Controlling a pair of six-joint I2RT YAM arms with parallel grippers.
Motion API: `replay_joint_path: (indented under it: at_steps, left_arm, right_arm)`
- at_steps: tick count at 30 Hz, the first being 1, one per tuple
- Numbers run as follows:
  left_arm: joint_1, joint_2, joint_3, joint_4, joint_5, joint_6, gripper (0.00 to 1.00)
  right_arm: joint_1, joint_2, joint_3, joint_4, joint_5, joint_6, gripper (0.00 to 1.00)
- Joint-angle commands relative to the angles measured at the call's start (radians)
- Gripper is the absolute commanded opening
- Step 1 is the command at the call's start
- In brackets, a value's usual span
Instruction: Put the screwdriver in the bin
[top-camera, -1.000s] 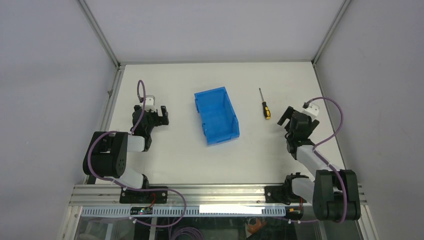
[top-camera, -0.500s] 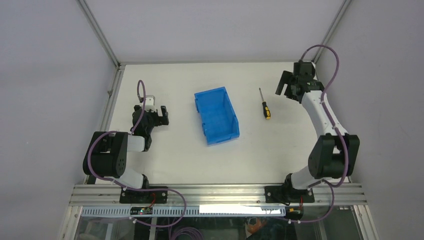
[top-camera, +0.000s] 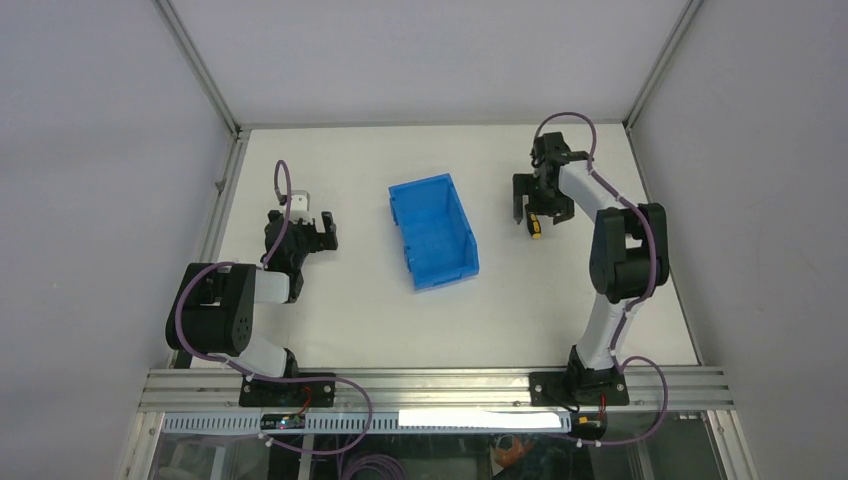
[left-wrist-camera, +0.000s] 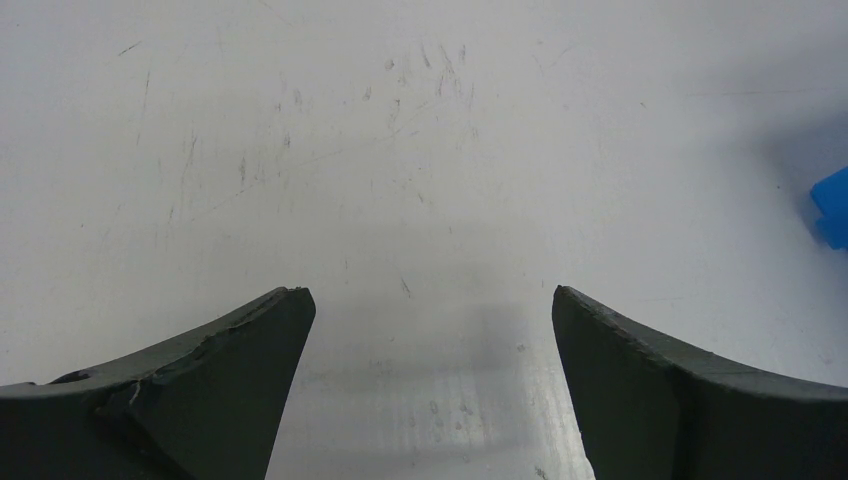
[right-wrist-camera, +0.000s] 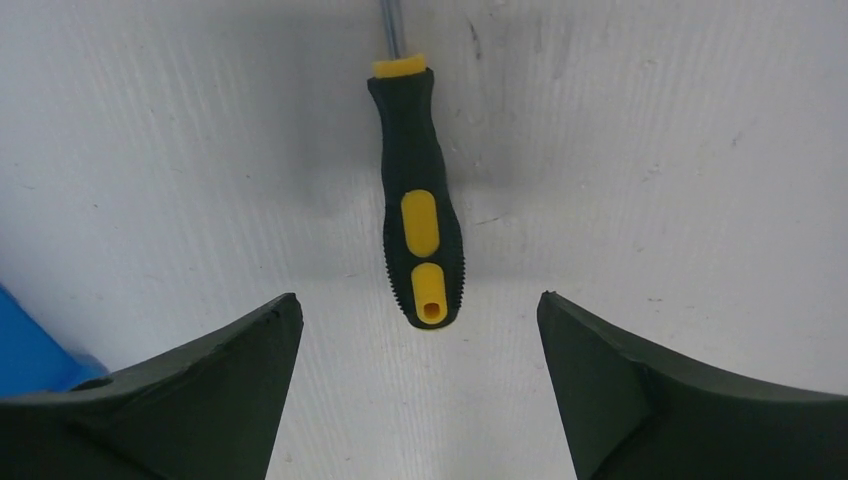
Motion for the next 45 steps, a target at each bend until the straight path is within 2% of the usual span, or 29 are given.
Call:
replay_joint_path:
  at_steps: [1,7,8,9,12,14,15,25,28,37,45]
  left_arm:
    - [0.003,-0.028,0.019,0.027,0.019,-0.017,0.99]
    - [0.003,-0.029,0.019,0.027,0.019,-0.017,0.99]
    - [0.002,-0.029,0.019,0.027,0.021,-0.017,0.99]
    - [0.003,-0.029,0.019,0.027,0.02,-0.018,0.99]
    - [0.003,-0.028,0.019,0.026,0.021,-0.017,0.99]
    - [0.003,-0.028,0.019,0.027,0.02,-0.017,0.99]
    - [0.002,-0.028,0.019,0.026,0.019,-0.017,0.99]
    - [0.003,-0.029,0.019,0.027,0.02,-0.017,0.99]
    - [0.003,-0.027,0.019,0.027,0.02,-0.017,0.99]
    - [0.004,-0.029,0.019,0.028,0.02,-0.018,0.99]
    - [0.003,-0.029,0.019,0.027,0.02,-0.017,0.99]
  right_arm:
    - [0.022,0.06,0.063,0.024,0.033,-0.027,0.89]
    - [0.027,0.184,0.109,0.064,0.091,-0.019,0.72]
    - [0.027,0.198,0.114,0.067,0.1,-0.016,0.61]
    - [0.026,0.21,0.117,0.068,0.106,-0.012,0.53]
    - [0.027,0.209,0.103,0.078,0.08,0.004,0.17]
    - [0.026,0.186,0.1,0.073,0.05,0.012,0.03]
    - [0.027,0.162,0.101,0.069,0.039,0.016,0.0]
    - [0.027,-0.057,0.156,-0.112,0.065,0.073,0.0]
    - [0.065,-0.128,0.141,-0.16,0.073,0.089,0.0]
    - [0.359,-0.269,0.141,-0.191,0.063,0.253,0.0]
    - [0.605,-0.23,0.153,-0.137,0.078,0.279,0.0]
